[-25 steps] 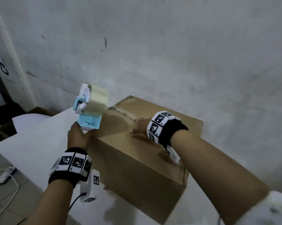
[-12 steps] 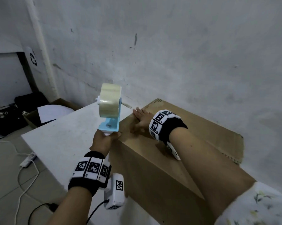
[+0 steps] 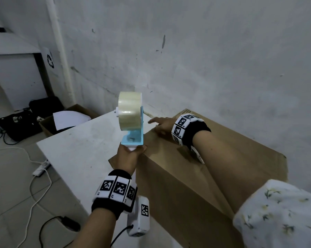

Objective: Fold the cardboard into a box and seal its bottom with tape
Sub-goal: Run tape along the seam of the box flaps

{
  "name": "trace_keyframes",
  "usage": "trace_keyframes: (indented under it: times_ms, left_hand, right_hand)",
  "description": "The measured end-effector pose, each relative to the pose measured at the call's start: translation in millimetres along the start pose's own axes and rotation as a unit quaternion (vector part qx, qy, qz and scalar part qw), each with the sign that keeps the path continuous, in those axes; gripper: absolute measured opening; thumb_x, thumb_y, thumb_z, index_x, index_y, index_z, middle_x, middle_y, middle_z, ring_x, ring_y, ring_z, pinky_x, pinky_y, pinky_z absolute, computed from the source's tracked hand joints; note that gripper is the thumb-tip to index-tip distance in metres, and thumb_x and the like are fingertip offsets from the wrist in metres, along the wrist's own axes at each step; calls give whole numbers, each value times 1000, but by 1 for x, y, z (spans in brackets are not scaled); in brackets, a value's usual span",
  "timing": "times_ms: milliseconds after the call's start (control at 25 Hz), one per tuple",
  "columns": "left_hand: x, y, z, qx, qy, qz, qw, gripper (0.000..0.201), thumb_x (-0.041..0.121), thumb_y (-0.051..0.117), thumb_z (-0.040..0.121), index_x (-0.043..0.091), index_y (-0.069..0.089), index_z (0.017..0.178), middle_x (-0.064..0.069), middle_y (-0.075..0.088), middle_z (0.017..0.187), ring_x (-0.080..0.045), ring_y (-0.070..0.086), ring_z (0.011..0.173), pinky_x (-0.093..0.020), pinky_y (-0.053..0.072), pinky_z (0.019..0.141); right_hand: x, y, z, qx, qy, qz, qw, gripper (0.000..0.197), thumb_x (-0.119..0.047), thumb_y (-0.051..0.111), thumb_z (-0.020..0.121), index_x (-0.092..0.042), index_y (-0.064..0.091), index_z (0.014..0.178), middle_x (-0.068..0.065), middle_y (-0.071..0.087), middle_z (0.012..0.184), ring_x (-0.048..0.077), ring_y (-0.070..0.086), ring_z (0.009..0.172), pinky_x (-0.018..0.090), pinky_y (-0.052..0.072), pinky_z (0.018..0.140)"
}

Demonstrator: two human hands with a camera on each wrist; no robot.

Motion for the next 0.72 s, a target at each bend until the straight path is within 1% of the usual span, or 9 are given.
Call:
trace_keyframes:
  times_ms: [80, 160, 240, 280, 360, 440, 560, 600, 720]
  left_hand:
    - [-1, -1, -1, 7, -7, -8, 1000, 44, -1, 63, 80, 0, 50, 123, -4, 53, 107, -16, 49, 99, -21, 34, 86]
    - [-2, -1, -3, 10, -9, -11, 1000, 44, -1, 64, 79, -1, 52, 122, -5, 55, 108, -17, 50, 99, -21, 35, 87]
    - [-2, 0, -4, 10, -7, -9, 1000, 43, -1, 65, 79, -1, 52, 121, -6, 56, 107, -17, 51, 99, -21, 35, 86]
    - [-1, 0, -5, 13, -6, -8, 1000, 43, -1, 65, 79, -1, 52, 121, -5, 55, 107, -18, 52, 100, -20, 35, 84]
    - [-1, 0, -5, 12, -7, 4, 1000, 44, 0, 64, 80, -1, 51, 122, -7, 56, 110, -19, 53, 102, -18, 35, 83]
    - [-2, -1, -2, -1, -13, 21, 1000, 45, 3, 64, 82, 1, 50, 125, -11, 57, 119, -22, 53, 108, -20, 35, 86]
    - [-4, -2, -1, -2, -22, 37, 999, 46, 6, 63, 83, 3, 49, 126, -10, 56, 120, -22, 51, 109, -22, 33, 90]
    - [-4, -2, -1, 0, -24, 40, 999, 46, 6, 64, 82, 3, 49, 126, -8, 55, 116, -21, 51, 106, -21, 33, 88]
    - [-5, -1, 0, -3, -15, 39, 999, 45, 4, 64, 82, 1, 51, 124, -7, 56, 112, -15, 48, 99, -16, 33, 83]
  right_hand:
    - [12, -7, 1, 41, 2, -29, 999, 63, -42, 52, 90, -22, 27, 144, 10, 20, 155, 30, 27, 140, 42, 21, 115]
    - [33, -11, 0, 63, 29, -103, 992, 66, -55, 48, 87, -13, 41, 137, 13, 38, 146, 32, 38, 132, 48, 19, 114]
    - [47, -12, 2, 51, 32, -141, 988, 65, -64, 43, 85, -12, 51, 123, 11, 53, 127, 30, 47, 122, 51, 13, 112]
    - [46, -13, 3, 40, 24, -160, 986, 68, -69, 41, 82, -15, 51, 120, 9, 54, 124, 29, 48, 122, 53, 8, 113]
    - [39, -15, 6, 10, 13, -188, 982, 82, -80, 38, 71, -21, 48, 127, 5, 53, 132, 27, 43, 130, 55, -1, 116]
    - [31, -12, 9, -10, 11, -171, 985, 91, -81, 43, 68, -21, 42, 137, 4, 45, 144, 25, 34, 138, 52, -4, 117]
    - [25, 0, 6, 15, 9, -105, 994, 76, -67, 46, 81, -19, 37, 139, 8, 37, 148, 32, 29, 139, 51, 6, 117]
    - [22, 7, 1, 38, 13, -89, 995, 73, -62, 42, 86, -19, 29, 143, 10, 28, 152, 32, 21, 142, 50, 6, 117]
    - [16, 30, -16, 99, 42, -34, 994, 76, -55, 32, 93, -17, -3, 150, 5, -8, 160, 23, -9, 147, 41, -7, 118]
Point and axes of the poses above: each hand's wrist, its own z-axis towards the middle knuckle, its own y-axis out of the palm, x = y × z, the point moved 7 cm from there along z, towards the middle knuckle
